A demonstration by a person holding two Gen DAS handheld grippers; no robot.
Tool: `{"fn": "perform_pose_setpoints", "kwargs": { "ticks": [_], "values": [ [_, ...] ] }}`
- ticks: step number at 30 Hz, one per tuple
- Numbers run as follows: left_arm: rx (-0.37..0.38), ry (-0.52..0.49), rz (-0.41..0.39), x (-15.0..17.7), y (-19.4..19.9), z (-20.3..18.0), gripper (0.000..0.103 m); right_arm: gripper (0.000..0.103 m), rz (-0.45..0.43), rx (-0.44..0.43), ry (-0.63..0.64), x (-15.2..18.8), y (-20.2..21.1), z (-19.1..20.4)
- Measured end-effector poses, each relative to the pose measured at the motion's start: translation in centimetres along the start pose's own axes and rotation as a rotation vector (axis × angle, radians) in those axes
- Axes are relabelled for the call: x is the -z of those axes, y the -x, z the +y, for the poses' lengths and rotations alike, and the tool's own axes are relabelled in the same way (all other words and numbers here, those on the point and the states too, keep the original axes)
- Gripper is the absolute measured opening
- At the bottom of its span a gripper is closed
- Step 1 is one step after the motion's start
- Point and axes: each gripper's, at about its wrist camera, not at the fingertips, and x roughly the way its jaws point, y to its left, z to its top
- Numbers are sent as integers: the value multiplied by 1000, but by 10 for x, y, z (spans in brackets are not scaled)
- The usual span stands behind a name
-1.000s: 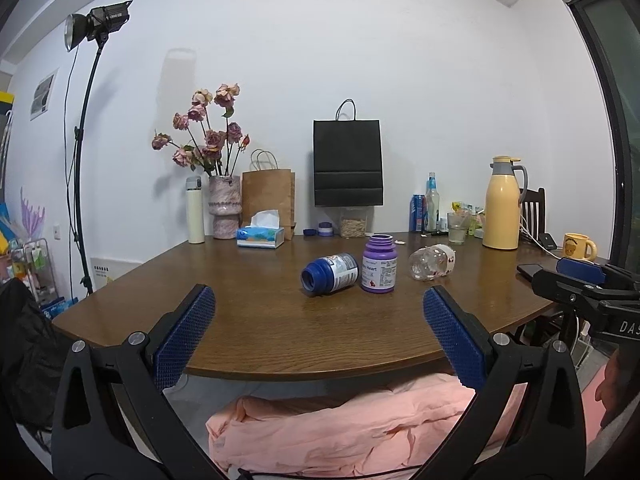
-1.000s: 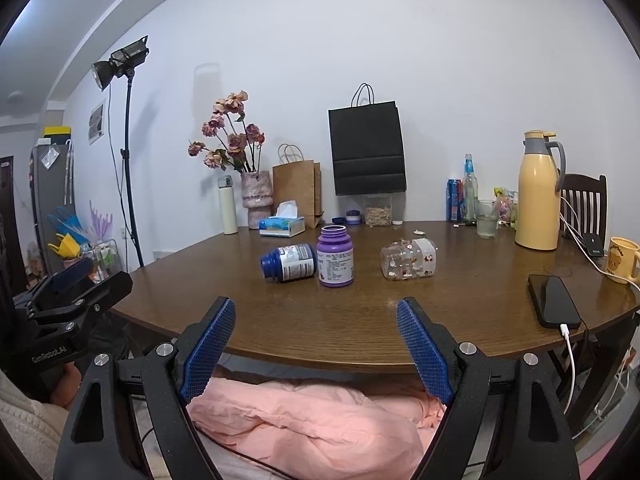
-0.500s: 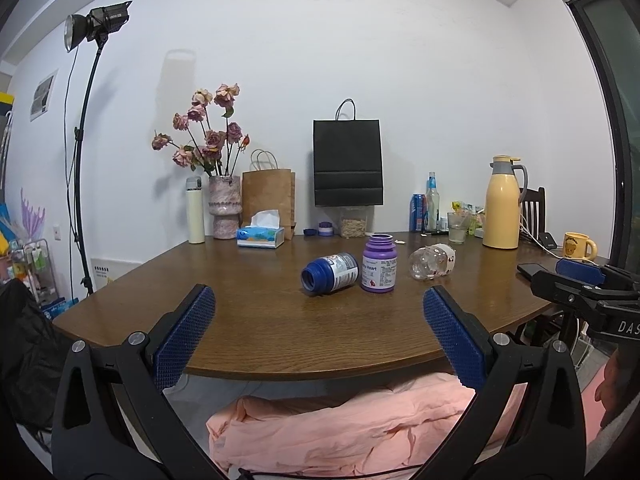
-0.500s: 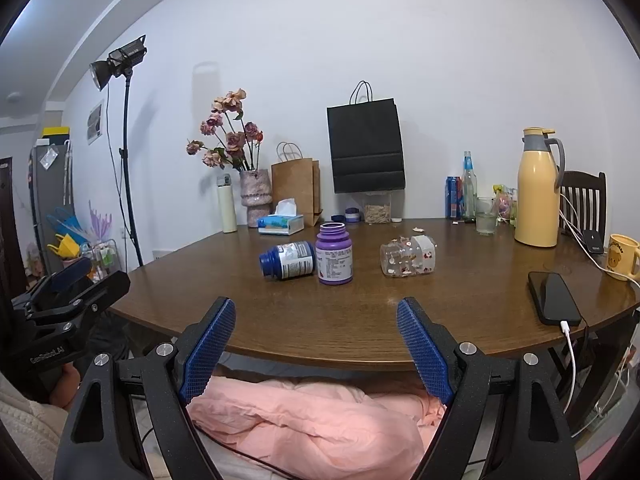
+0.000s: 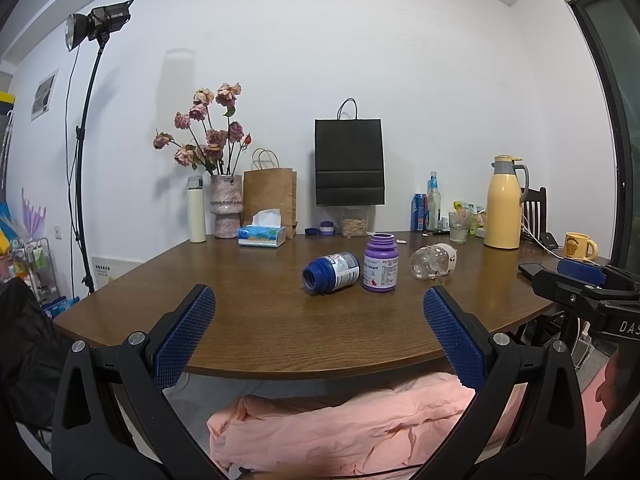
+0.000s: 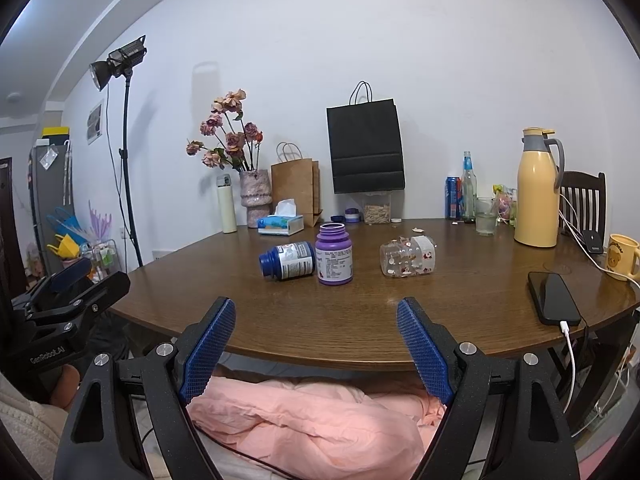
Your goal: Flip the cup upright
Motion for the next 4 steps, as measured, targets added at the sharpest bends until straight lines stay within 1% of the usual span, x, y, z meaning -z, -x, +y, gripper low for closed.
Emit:
{"fn": "perform_pose_setpoints", "kwargs": {
  "ticks": [4],
  "values": [
    [-5, 2, -1, 0, 0, 1, 103, 87, 1, 1, 0, 0, 0, 1]
  ]
}}
